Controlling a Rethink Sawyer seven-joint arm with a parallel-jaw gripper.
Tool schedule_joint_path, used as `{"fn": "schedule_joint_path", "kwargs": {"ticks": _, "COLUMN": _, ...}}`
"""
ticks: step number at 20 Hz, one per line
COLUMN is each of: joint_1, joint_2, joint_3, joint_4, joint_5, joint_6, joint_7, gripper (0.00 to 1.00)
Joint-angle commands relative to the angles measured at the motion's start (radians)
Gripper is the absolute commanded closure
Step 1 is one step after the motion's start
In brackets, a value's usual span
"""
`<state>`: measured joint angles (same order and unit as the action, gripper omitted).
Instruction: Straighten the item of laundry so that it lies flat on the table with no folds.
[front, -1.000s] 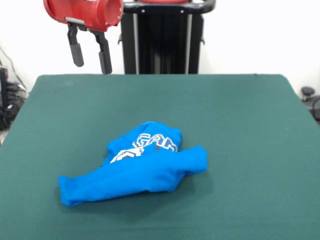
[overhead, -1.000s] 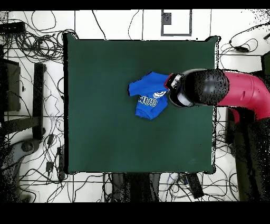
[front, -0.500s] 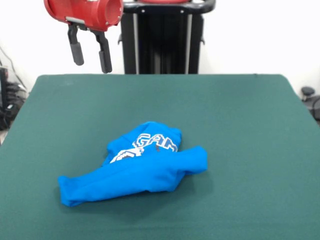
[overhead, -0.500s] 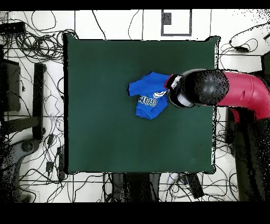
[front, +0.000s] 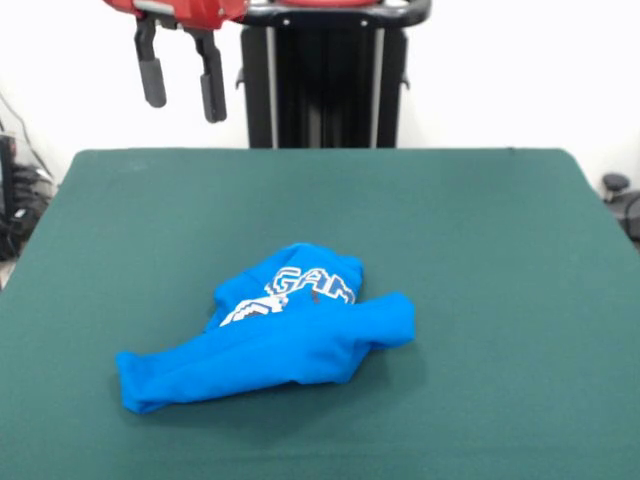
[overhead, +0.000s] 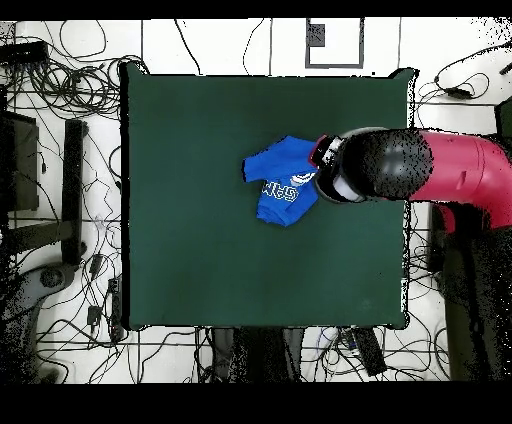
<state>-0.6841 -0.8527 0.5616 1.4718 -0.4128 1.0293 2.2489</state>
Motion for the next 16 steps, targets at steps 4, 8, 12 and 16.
{"fn": "schedule_joint_path", "kwargs": {"ticks": 4, "joint_1": 0.136, "joint_2": -0.052, "joint_3": -0.082, "joint_4": 0.146, "joint_5": -0.005, "joint_6": -0.08, "joint_7": 0.143, "gripper": 0.0}}
{"fn": "schedule_joint_path", "kwargs": {"ticks": 8, "joint_1": 0.187, "joint_2": -0.083, "joint_3": -0.168, "joint_4": 0.186, "joint_5": 0.017, "joint_6": -0.16, "joint_7": 0.295, "gripper": 0.0}}
{"fn": "schedule_joint_path", "kwargs": {"ticks": 12, "joint_1": 0.233, "joint_2": -0.099, "joint_3": -0.252, "joint_4": 0.237, "joint_5": 0.05, "joint_6": -0.271, "joint_7": 0.399, "gripper": 0.0}}
{"fn": "schedule_joint_path", "kwargs": {"ticks": 16, "joint_1": 0.264, "joint_2": -0.087, "joint_3": -0.314, "joint_4": 0.256, "joint_5": 0.081, "joint_6": -0.347, "joint_7": 0.424, "gripper": 0.0}}
